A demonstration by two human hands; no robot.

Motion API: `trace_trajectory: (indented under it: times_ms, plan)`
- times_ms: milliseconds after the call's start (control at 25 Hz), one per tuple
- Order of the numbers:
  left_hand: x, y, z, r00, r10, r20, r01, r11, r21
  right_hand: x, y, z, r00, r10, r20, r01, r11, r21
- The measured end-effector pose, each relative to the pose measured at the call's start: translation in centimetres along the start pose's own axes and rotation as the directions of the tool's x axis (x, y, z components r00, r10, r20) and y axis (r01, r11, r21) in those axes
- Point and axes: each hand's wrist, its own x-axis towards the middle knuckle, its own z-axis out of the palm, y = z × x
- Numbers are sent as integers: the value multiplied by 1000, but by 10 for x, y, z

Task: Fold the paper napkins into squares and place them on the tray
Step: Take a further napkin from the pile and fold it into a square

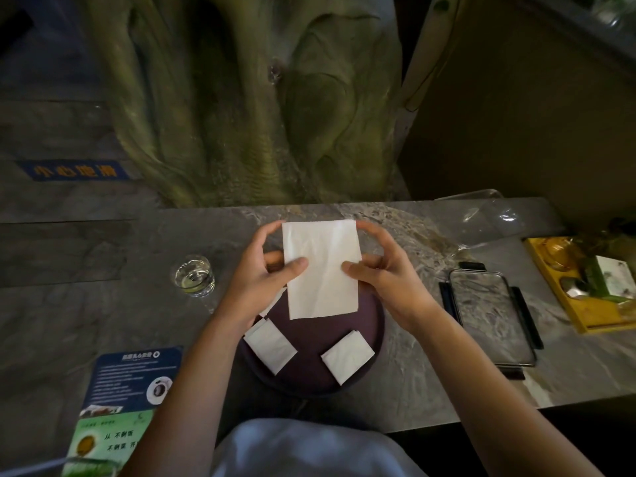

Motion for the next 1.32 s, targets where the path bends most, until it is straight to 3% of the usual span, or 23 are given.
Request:
trace_trajectory:
  times_ms: [160, 320, 520, 840, 1080, 1240, 1320]
  plan:
    - [0, -1, -1, 992, 109, 68, -111, 993, 33, 4, 7, -3, 992, -129, 9, 129, 988, -86]
    - [0, -1, 0, 982, 187, 27, -189, 979, 71, 6, 8, -4, 976, -215, -39, 206, 963, -172]
    - [2, -3, 1, 964, 260, 51, -265, 959, 104, 7, 5, -5, 964, -261, 54, 264, 914, -309]
    - [5, 0, 2, 979, 185, 85, -200, 951, 237, 8, 2, -6, 975, -222, -15, 185, 844, -503]
    - [6, 0, 7, 967, 254, 33, -251, 911, 327, 5, 3, -2, 943, -328, -49, 235, 766, -598]
    - [8, -5, 6, 932, 362, 1, -319, 822, 471, 6, 4, -4, 921, -389, -27, 285, 719, -634]
    - [10, -6, 5, 930, 368, 21, -334, 817, 471, 6, 2, -4, 931, -364, -30, 280, 763, -582]
